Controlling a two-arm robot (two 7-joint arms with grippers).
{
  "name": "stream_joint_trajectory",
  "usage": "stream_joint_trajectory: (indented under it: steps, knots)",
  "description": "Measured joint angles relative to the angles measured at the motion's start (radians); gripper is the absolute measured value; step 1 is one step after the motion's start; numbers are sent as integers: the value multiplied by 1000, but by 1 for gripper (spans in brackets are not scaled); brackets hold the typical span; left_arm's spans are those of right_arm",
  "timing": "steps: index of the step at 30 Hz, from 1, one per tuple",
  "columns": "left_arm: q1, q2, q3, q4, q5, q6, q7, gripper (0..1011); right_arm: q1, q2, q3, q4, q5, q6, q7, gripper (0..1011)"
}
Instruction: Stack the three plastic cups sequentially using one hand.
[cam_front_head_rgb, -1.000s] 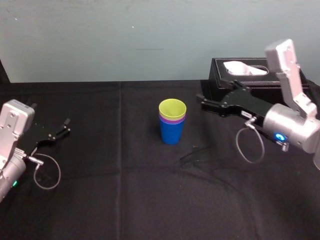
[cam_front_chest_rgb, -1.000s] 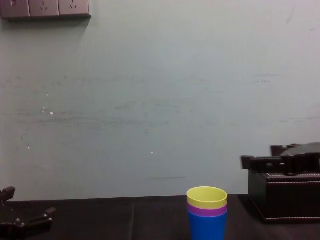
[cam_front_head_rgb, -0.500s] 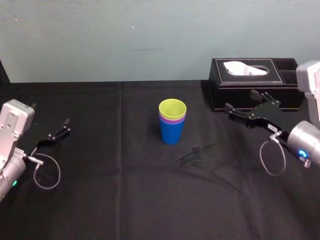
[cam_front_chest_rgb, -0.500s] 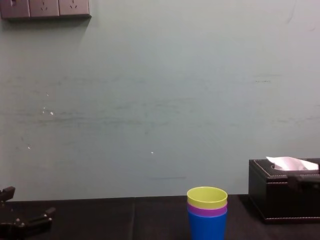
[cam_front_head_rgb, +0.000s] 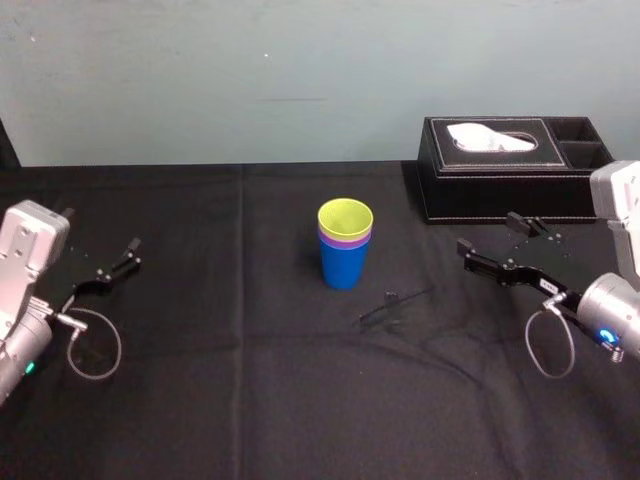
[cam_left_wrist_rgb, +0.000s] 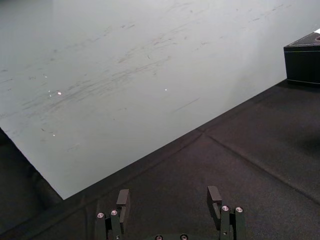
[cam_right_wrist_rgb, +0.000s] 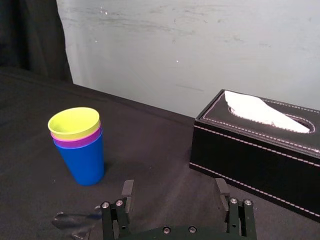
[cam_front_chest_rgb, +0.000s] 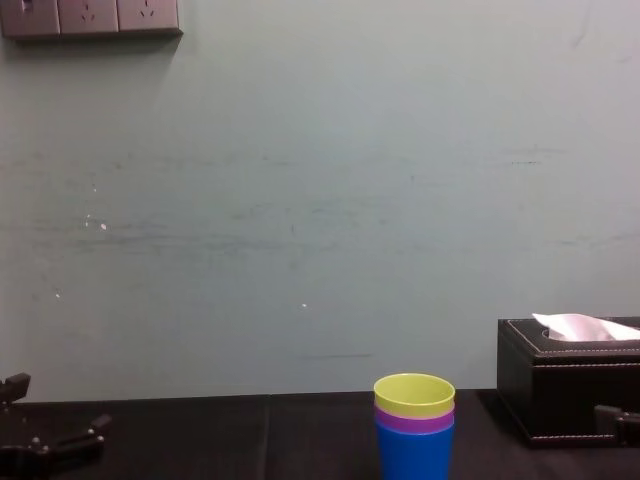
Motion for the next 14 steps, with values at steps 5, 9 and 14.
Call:
stream_joint_trajectory:
  steps: [5,9,14]
  knots:
    - [0,0,0,0,0,0,0,1010,1,0,0,-4,1,2,0,1003]
    - [0,0,0,0,0,0,0,1010,2,1,-1,-7,2,4,0,1003]
    - [0,0,0,0,0,0,0,1010,3,1,-1,-9,2,6,0,1003]
